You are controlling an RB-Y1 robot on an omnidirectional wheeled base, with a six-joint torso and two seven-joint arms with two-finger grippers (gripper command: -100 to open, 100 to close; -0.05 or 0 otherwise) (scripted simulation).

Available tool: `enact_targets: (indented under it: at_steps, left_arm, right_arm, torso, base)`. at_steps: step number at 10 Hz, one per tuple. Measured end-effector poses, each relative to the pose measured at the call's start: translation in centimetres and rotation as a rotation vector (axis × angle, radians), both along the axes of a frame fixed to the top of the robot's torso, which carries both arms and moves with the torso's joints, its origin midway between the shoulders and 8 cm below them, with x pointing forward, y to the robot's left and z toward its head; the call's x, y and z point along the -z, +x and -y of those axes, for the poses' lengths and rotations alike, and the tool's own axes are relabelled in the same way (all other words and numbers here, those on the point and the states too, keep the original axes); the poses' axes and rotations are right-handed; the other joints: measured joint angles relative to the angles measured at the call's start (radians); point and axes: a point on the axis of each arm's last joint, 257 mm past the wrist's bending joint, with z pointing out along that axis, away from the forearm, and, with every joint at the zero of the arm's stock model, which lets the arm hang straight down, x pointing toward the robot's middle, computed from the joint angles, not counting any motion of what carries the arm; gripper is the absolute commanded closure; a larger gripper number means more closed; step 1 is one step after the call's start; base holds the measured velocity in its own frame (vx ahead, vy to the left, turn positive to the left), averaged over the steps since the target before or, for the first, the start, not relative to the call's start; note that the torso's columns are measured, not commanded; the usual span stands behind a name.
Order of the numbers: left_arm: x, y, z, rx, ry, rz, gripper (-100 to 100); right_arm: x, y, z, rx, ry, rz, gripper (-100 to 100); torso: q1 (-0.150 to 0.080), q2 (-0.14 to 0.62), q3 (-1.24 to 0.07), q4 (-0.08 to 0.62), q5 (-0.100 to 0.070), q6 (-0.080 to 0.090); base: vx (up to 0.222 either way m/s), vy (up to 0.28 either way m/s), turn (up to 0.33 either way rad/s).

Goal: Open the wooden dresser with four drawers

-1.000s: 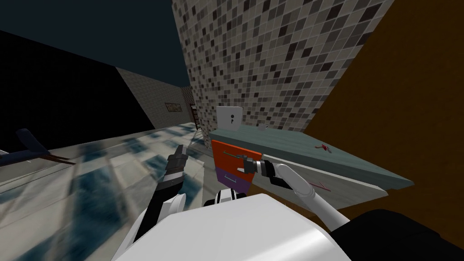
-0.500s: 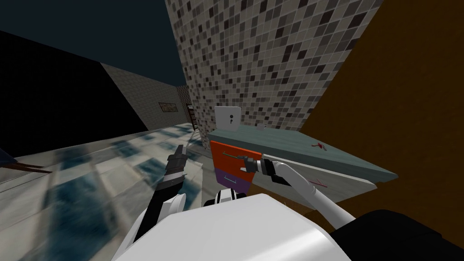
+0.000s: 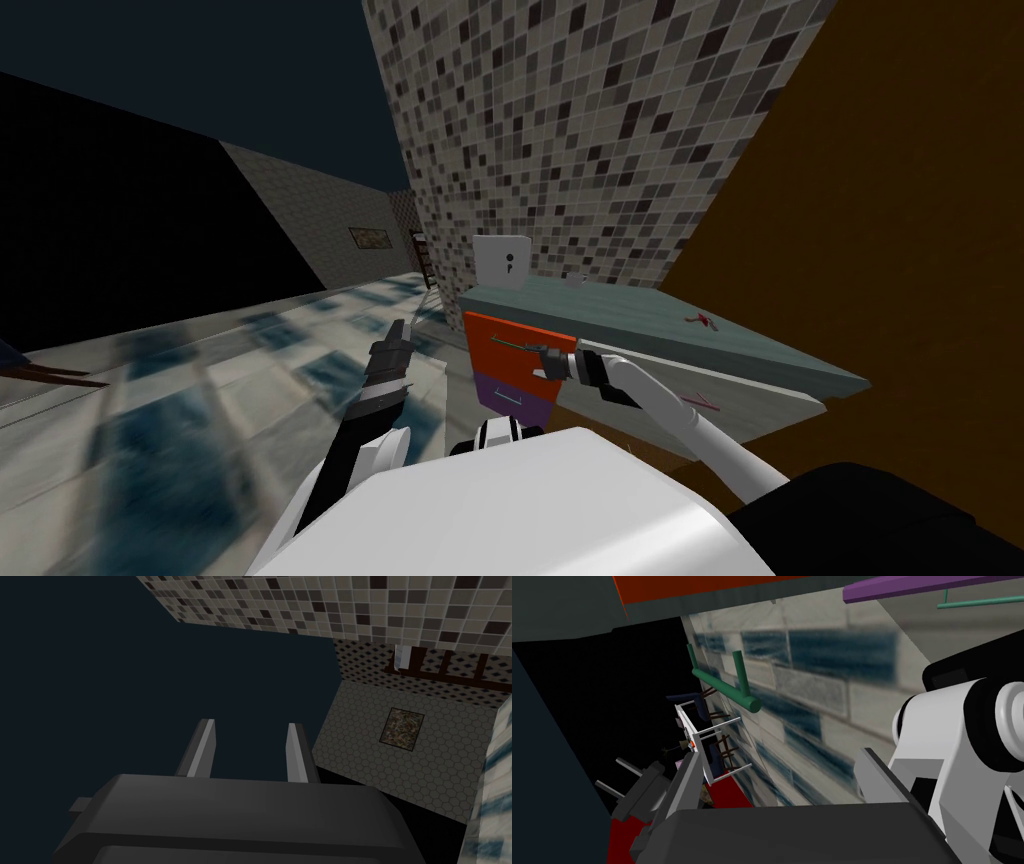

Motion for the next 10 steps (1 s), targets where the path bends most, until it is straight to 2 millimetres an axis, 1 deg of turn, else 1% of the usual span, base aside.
enact_targets:
  at_steps: [1, 2, 4, 7, 9, 10]
  left_arm:
    - [0.0, 0.0, 0.0, 0.000, 0.000, 0.000, 0]
    - [0.0, 0.0, 0.0, 0.000, 0.000, 0.000, 0]
    - [0.0, 0.0, 0.0, 0.000, 0.000, 0.000, 0]
    - [0.0, 0.0, 0.0, 0.000, 0.000, 0.000, 0]
    - [0.0, 0.0, 0.0, 0.000, 0.000, 0.000, 0]
    - [0.0, 0.0, 0.0, 0.000, 0.000, 0.000, 0]
  right_arm:
    - [0.5, 0.1, 0.7, -0.004, -0.040, 0.013, -100]
    - [0.6, 0.3, 0.9, -0.008, -0.060, 0.022, -100]
    - [0.6, 0.3, 0.9, -0.008, -0.067, 0.024, -100]
    - [0.6, 0.3, 0.9, -0.008, -0.067, 0.024, -100]
    - [1.1, 0.7, 1.8, -0.016, -0.127, 0.044, -100]
    - [1.1, 0.7, 1.9, -0.017, -0.131, 0.045, -100]
  torso:
    - [0.000, 0.000, 0.000, 0.000, 0.000, 0.000]
    - [-0.002, 0.002, 0.001, 0.000, -0.001, -0.001]
    - [-0.004, 0.003, 0.002, 0.001, -0.001, 0.000]
    - [-0.001, 0.001, 0.001, 0.000, 0.000, 0.000]
    - [-0.001, 0.001, 0.000, 0.000, 0.000, 0.000]
    - [-0.002, 0.002, 0.001, 0.001, -0.001, 0.000]
  base:
    - [0.019, 0.038, -0.012]
    - [0.003, 0.006, 0.012]
    - [-0.003, -0.004, 0.011]
    - [0.004, 0.008, 0.000]
    - [0.009, 0.017, -0.043]
    - [0.000, 0.000, 0.000]
